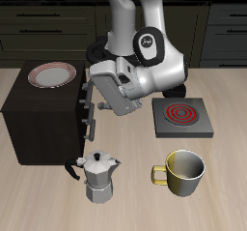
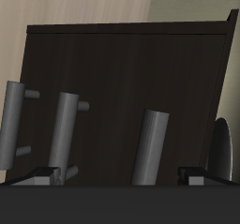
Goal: Open the top drawer of the wooden cabinet
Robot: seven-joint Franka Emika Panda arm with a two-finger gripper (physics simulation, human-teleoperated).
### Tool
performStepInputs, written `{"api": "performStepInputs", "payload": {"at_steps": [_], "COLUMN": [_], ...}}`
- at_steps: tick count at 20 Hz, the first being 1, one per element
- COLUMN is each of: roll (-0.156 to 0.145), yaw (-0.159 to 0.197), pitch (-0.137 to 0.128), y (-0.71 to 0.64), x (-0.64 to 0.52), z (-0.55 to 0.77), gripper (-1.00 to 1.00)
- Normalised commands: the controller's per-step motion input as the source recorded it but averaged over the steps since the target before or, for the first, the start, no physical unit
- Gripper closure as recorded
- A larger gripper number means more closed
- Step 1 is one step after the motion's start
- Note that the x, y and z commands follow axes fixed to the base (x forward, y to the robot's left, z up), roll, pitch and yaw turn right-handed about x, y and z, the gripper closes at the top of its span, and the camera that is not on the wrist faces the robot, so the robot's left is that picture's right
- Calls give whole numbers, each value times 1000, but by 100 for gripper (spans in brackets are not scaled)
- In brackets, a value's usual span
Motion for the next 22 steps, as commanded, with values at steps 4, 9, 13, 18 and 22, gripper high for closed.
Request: {"api": "performStepInputs", "payload": {"at_steps": [4,9,13,18,22], "roll": [-71,-64,-29,-56,-23], "yaw": [-26,-23,-37,-37,-15], "pitch": [37,49,21,11,-35], "y": [-461,-465,-593,-387,-144], "x": [-114,-36,-89,-97,-71], "z": [-79,-96,-22,65,144], "gripper": [-100,-100,100,100,100]}}
